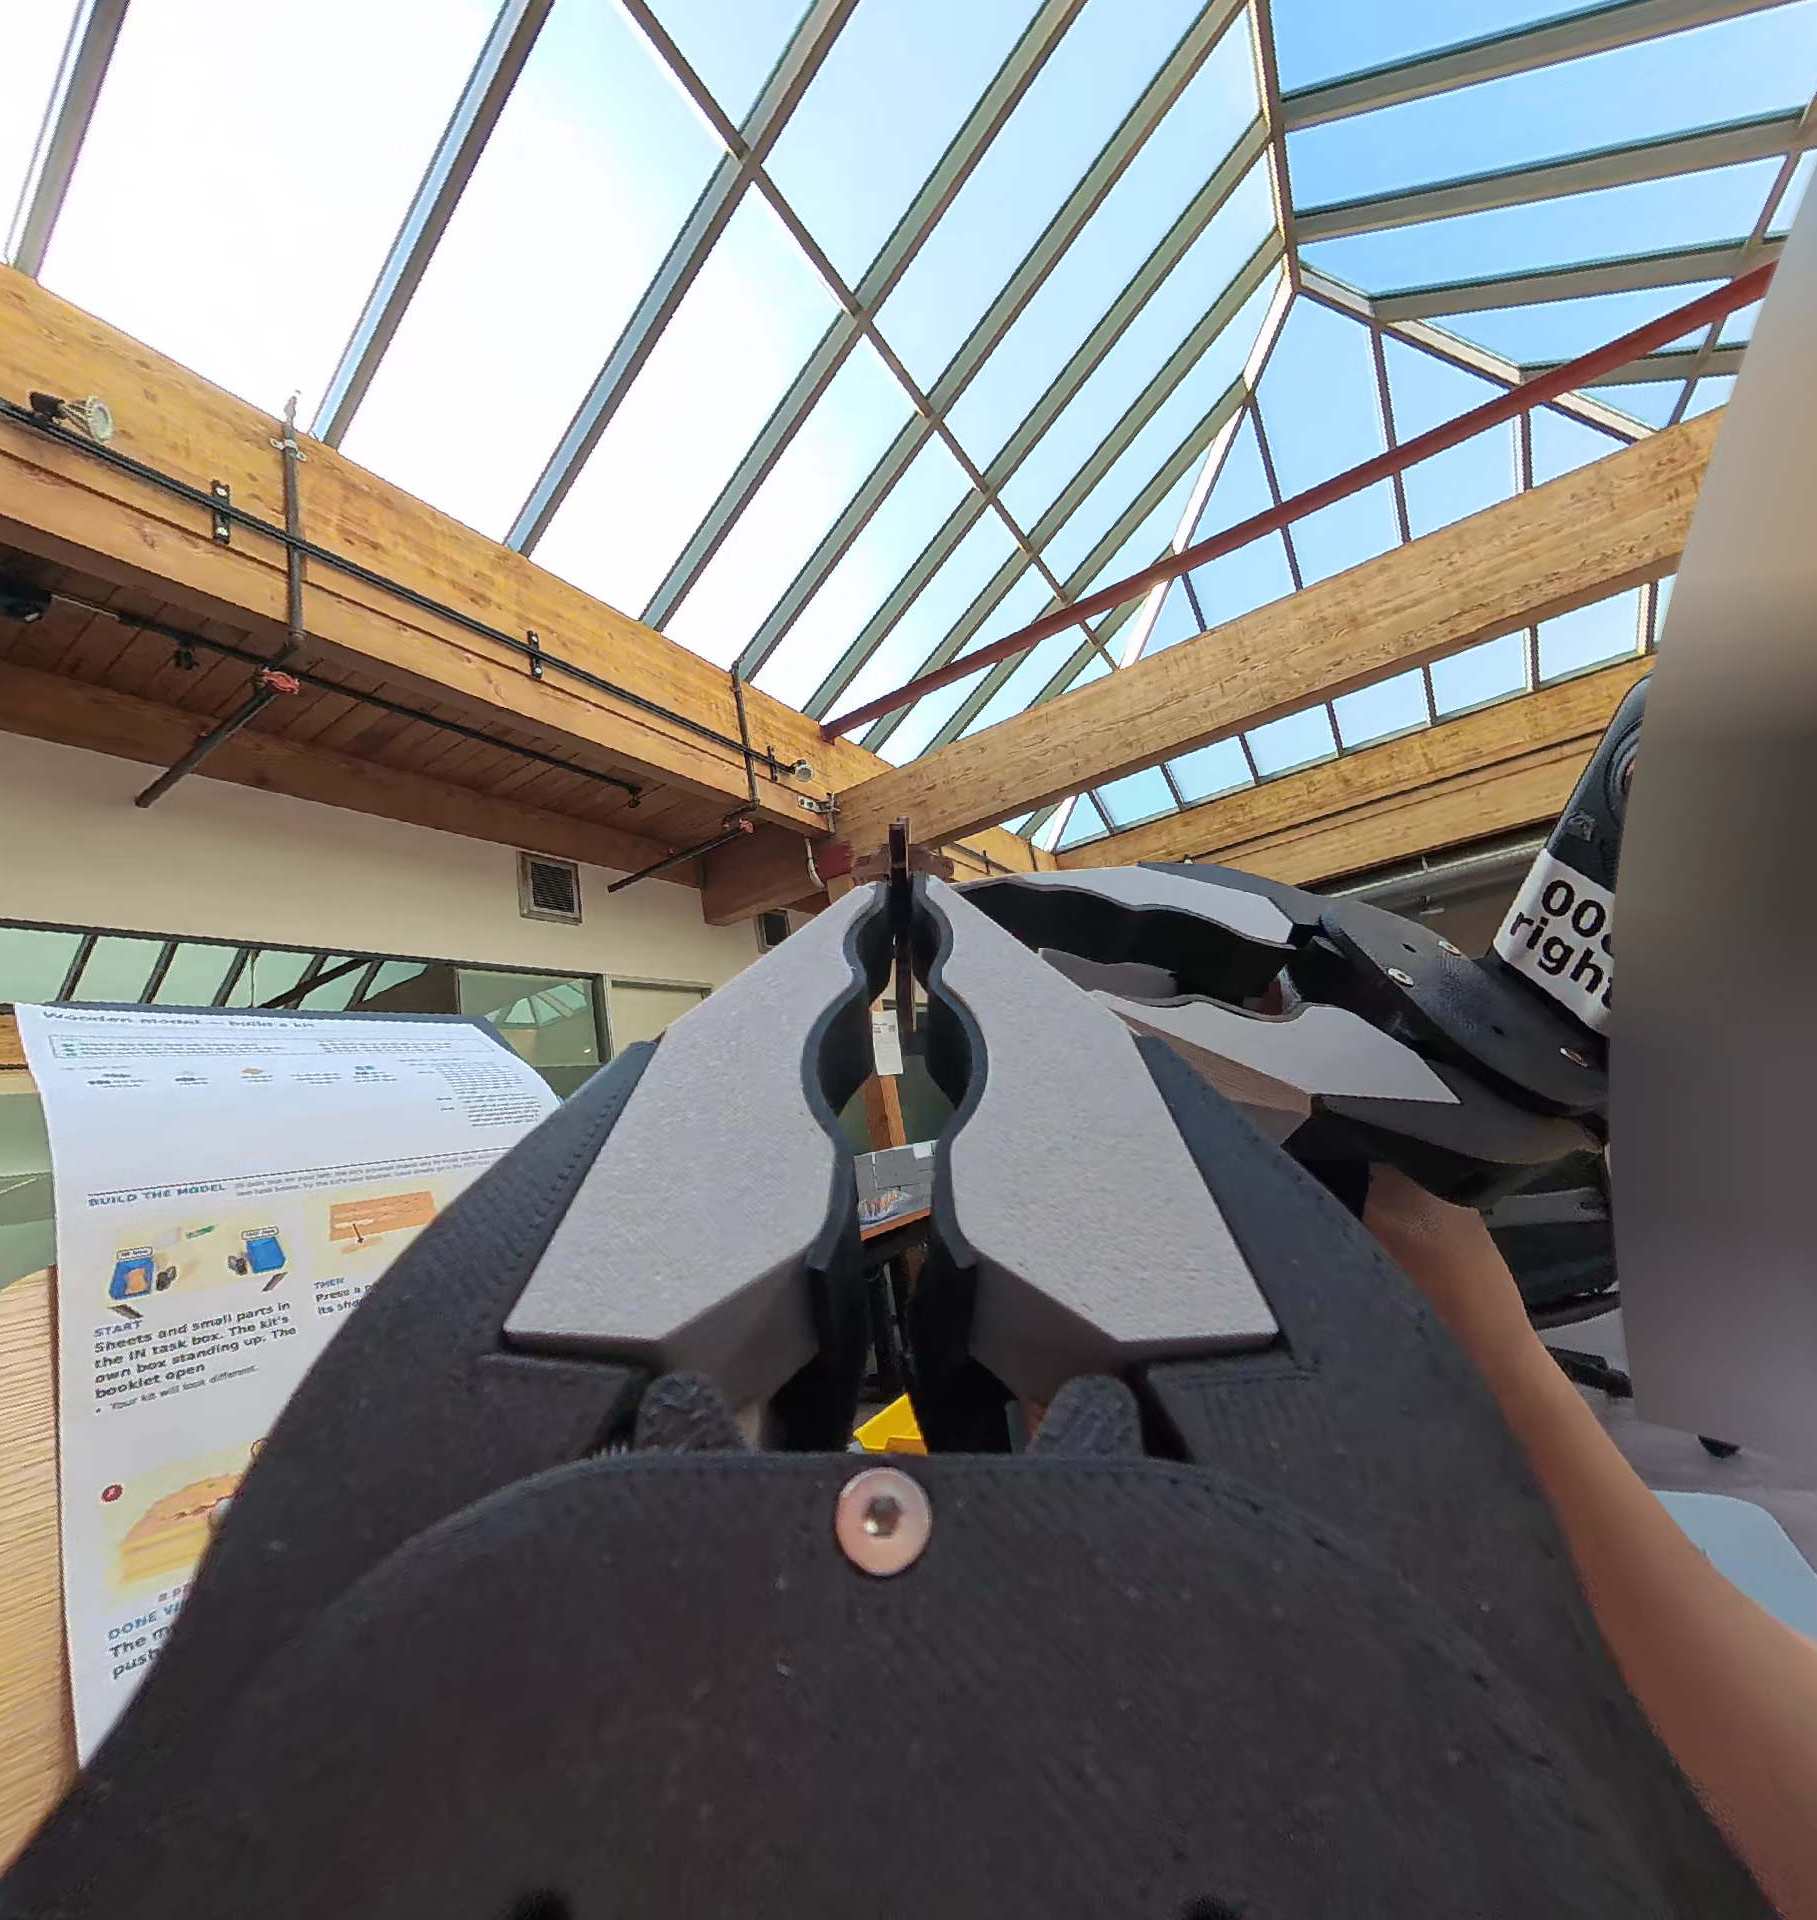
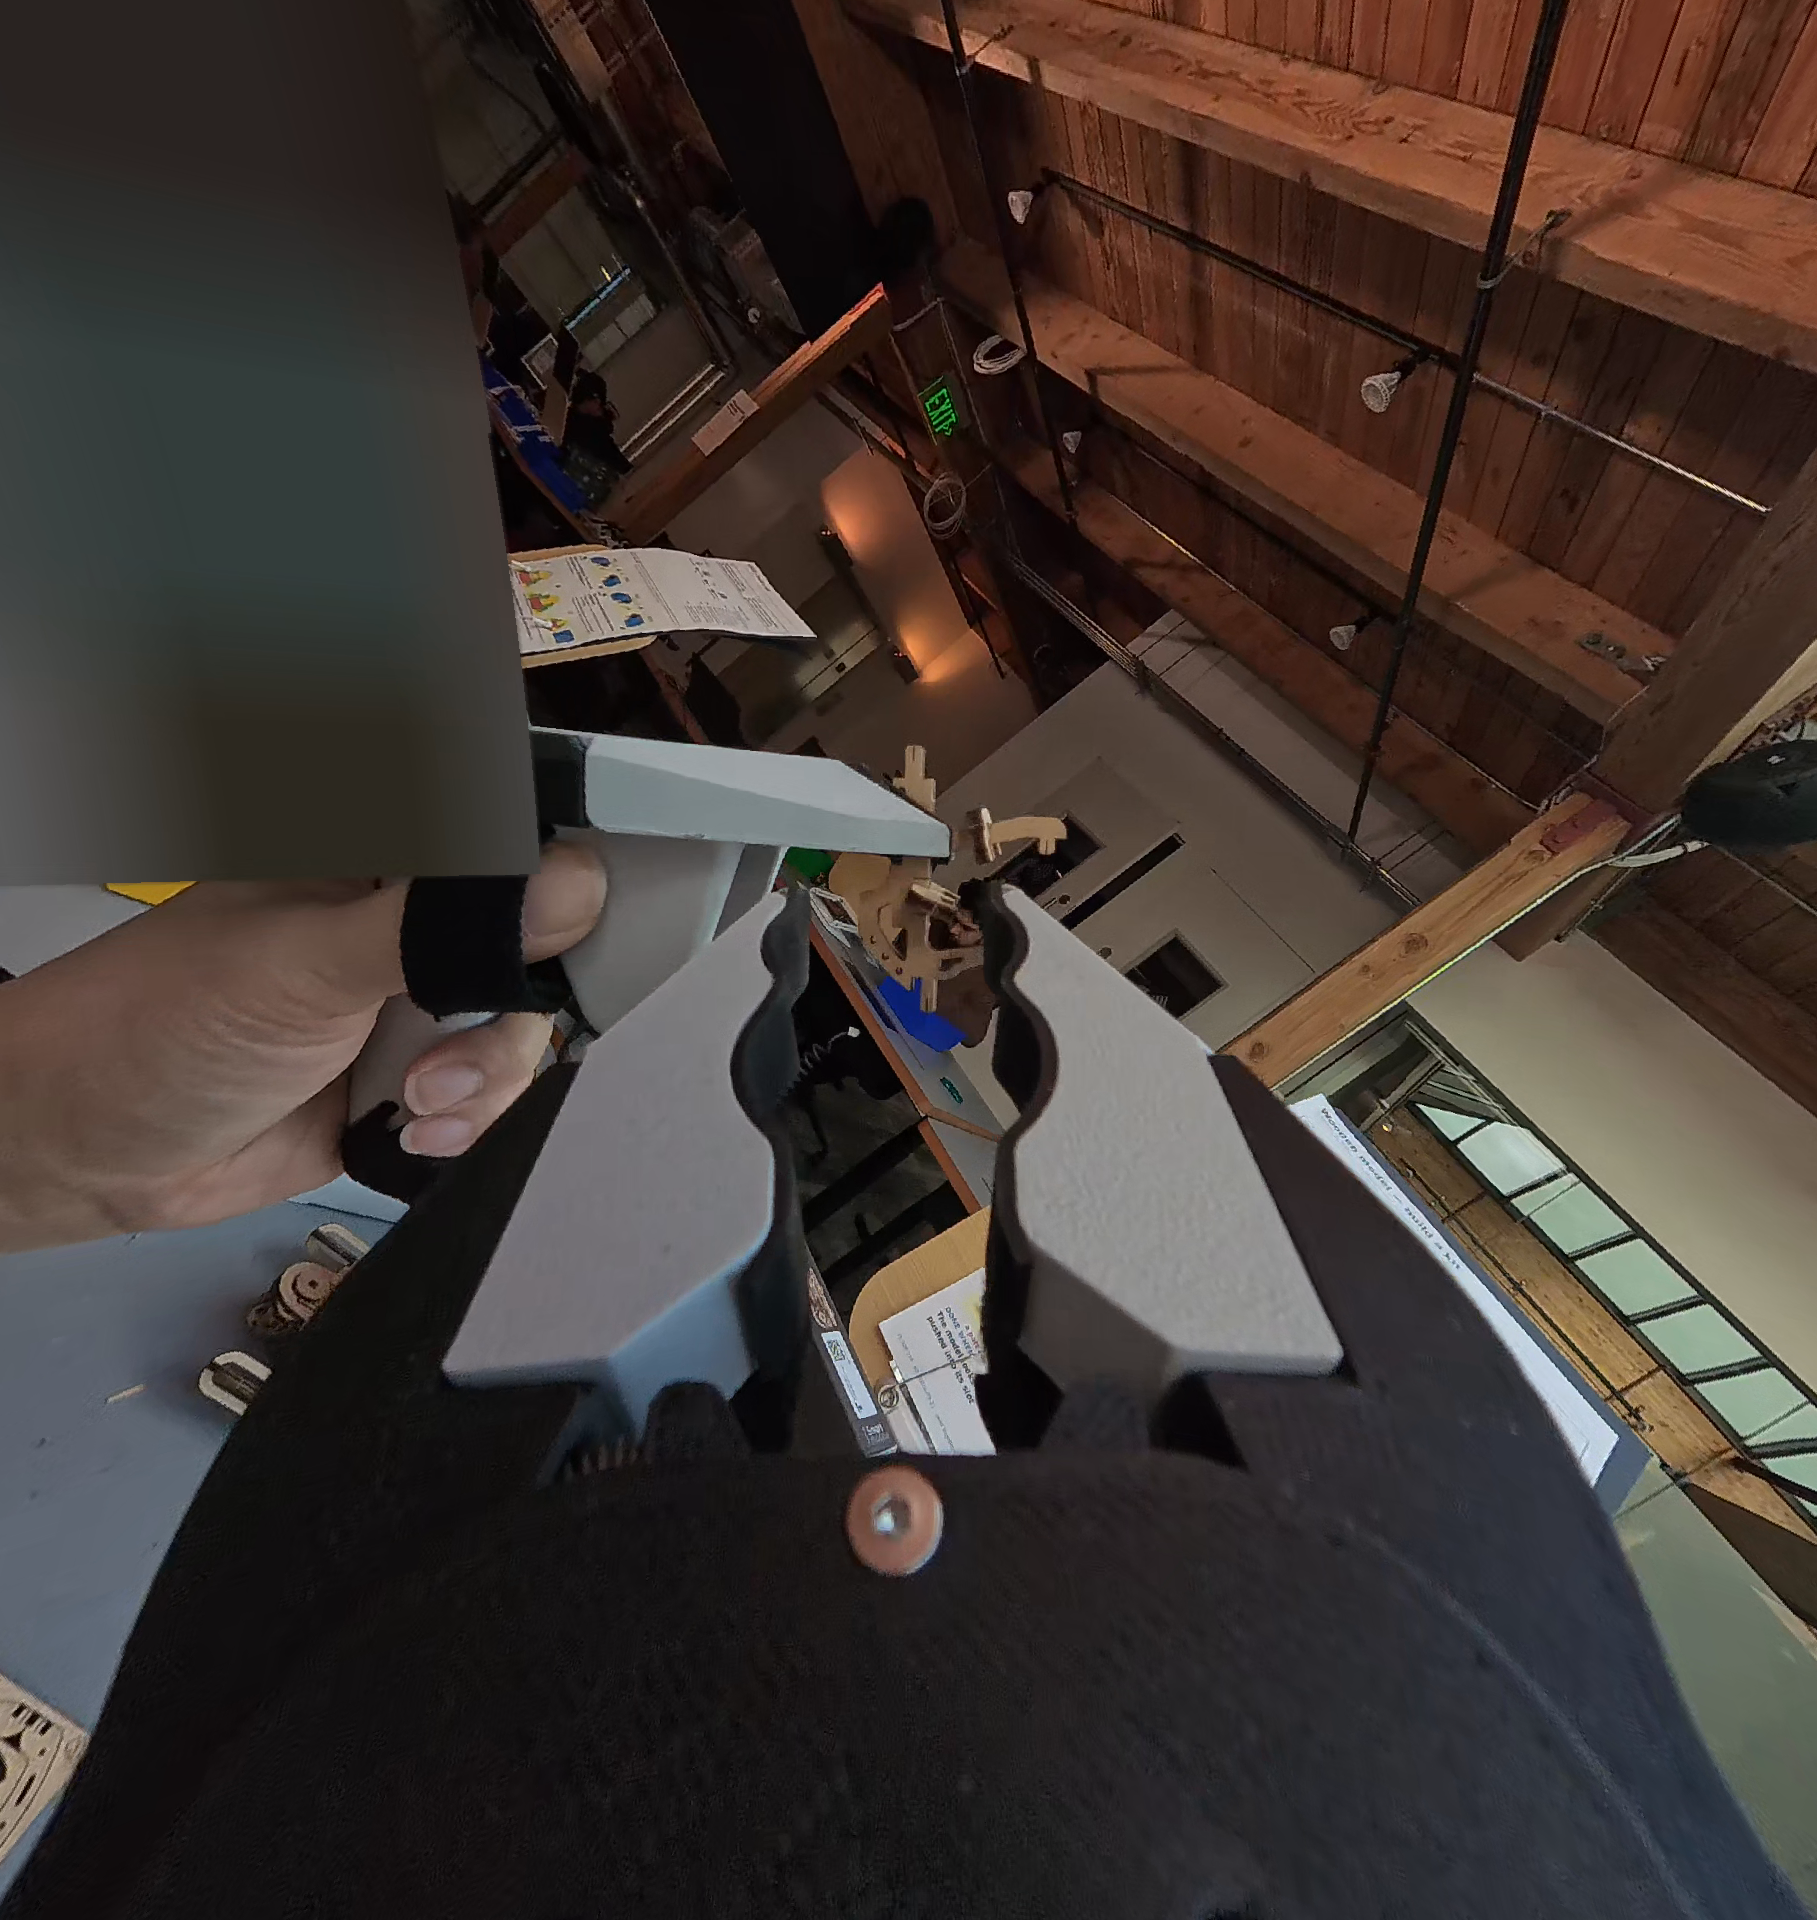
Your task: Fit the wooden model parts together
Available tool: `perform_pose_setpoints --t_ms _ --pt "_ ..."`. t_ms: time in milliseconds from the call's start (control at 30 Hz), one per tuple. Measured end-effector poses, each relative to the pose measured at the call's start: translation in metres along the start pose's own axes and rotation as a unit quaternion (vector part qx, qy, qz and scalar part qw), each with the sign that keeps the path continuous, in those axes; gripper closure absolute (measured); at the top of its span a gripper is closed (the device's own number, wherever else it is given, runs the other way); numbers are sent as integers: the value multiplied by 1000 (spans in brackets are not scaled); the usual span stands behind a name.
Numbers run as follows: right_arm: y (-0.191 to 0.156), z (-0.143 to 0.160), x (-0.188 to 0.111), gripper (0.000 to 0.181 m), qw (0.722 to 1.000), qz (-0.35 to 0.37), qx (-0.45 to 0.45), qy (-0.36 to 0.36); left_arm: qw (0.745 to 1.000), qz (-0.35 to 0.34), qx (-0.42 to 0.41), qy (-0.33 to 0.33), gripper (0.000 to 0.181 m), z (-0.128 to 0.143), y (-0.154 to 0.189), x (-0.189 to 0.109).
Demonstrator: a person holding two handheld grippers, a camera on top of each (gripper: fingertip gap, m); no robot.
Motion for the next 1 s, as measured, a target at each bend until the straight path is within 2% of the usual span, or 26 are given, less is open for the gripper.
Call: perform_pose_setpoints --t_ms 1000 --pt "1 2 -1 161 999 5 21 -28 1000 -9 22 -11 181 5 3 2"
Point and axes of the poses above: each gripper's, where its closed fingertips meet, x out along the fingers, z out of its underside, y = z × x across the jaws, the point moved 5 cm from there along -x, back along the fingers, and after that the axes turned 12 degrees about -x, right-handed, at the moved point
